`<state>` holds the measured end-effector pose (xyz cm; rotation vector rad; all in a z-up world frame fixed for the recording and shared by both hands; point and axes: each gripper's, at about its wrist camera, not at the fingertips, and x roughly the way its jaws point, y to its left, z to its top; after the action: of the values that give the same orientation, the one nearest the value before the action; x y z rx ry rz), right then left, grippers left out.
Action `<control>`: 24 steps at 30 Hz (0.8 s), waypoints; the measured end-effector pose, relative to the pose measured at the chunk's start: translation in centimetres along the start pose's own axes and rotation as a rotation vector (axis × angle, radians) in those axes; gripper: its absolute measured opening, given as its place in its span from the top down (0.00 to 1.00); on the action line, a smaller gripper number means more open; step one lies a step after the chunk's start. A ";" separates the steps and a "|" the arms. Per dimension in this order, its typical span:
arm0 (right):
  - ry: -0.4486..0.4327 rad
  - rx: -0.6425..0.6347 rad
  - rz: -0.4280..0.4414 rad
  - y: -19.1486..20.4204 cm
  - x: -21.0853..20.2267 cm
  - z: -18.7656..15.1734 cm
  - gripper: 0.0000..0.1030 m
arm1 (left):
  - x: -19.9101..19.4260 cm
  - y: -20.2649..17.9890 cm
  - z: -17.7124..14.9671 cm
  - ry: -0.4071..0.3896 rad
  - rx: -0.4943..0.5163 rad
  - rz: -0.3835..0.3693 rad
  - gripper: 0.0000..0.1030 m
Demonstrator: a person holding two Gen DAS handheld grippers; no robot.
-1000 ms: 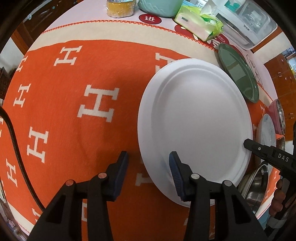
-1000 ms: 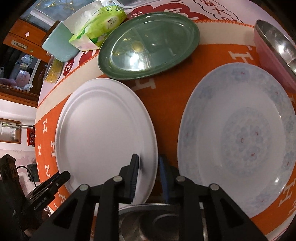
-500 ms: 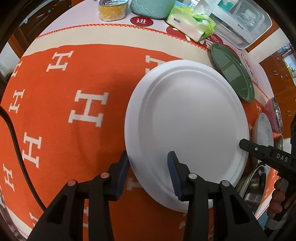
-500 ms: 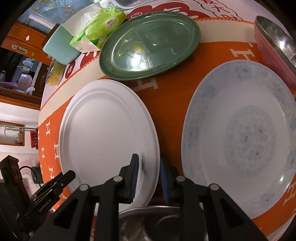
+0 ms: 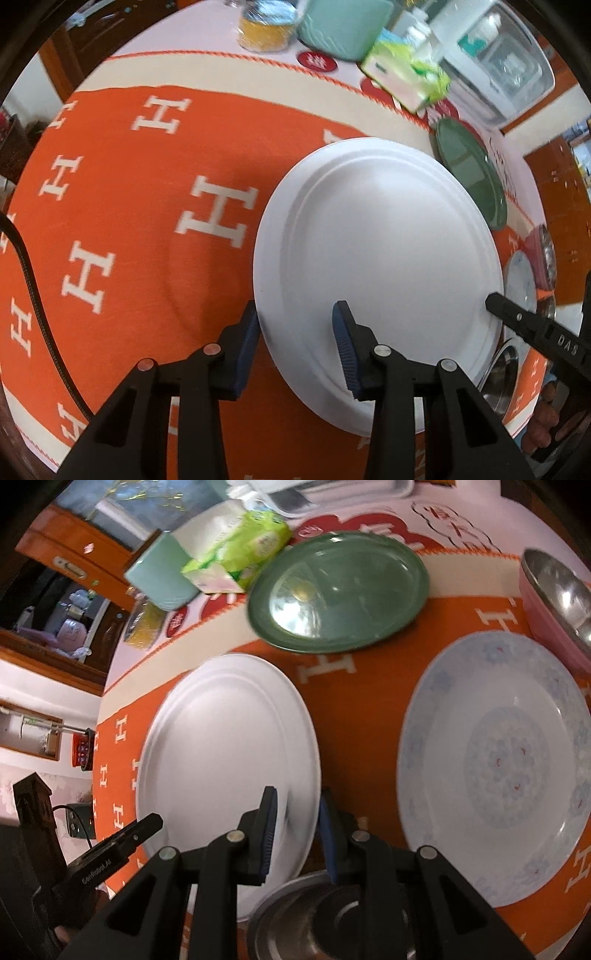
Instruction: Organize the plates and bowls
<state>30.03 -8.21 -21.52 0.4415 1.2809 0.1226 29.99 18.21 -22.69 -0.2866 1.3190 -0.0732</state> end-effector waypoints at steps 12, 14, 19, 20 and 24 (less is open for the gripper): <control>-0.170 -0.172 0.095 4.2 -5.0 -1.9 0.77 | -7.4 2.6 -2.0 -0.220 -0.097 -0.090 0.63; -0.199 -0.199 0.093 4.7 -6.1 -2.5 0.77 | -8.6 2.6 -2.6 -0.248 -0.090 -0.097 0.63; -0.280 -0.263 0.075 4.9 -8.9 -4.6 0.77 | -11.2 1.4 -4.9 -0.299 -0.051 -0.096 0.63; -0.292 -0.267 0.073 4.7 -9.4 -5.1 0.77 | -11.5 1.1 -5.2 -0.303 -0.045 -0.094 0.63; -0.328 -0.268 0.067 3.3 -11.3 -7.3 0.77 | -12.7 -0.7 -6.9 -0.327 -0.007 -0.095 0.63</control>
<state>20.35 -7.07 -11.63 0.2608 0.9121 0.2640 20.23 19.16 -12.04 -0.3513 0.9814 -0.0975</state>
